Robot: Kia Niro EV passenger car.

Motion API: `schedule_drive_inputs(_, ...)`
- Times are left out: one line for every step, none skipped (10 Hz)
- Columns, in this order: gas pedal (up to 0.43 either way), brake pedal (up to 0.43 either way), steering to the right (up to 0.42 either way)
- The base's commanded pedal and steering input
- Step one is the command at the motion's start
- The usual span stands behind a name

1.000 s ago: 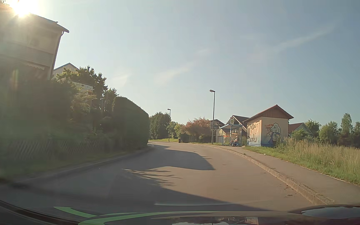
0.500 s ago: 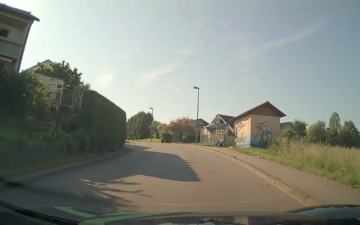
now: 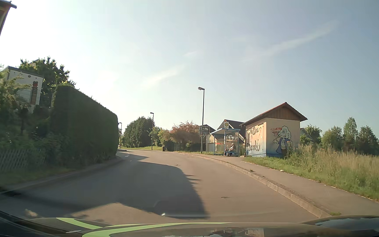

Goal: Follow the waypoints while adhering to traffic rules and regulations

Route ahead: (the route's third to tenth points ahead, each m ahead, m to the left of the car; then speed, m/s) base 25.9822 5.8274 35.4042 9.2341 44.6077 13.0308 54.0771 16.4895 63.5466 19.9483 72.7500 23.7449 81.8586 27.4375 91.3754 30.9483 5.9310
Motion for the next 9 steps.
schedule_drive_inputs(0.441, 0.0, 0.001)
schedule_drive_inputs(0.441, 0.0, 0.0)
schedule_drive_inputs(0.441, 0.0, -0.001)
schedule_drive_inputs(0.429, 0.0, -0.004)
schedule_drive_inputs(0.421, 0.0, -0.007)
schedule_drive_inputs(0.398, 0.0, -0.013)
schedule_drive_inputs(0.378, 0.0, -0.016)
schedule_drive_inputs(0.378, 0.0, -0.018)
schedule_drive_inputs(0.378, 0.0, -0.022)
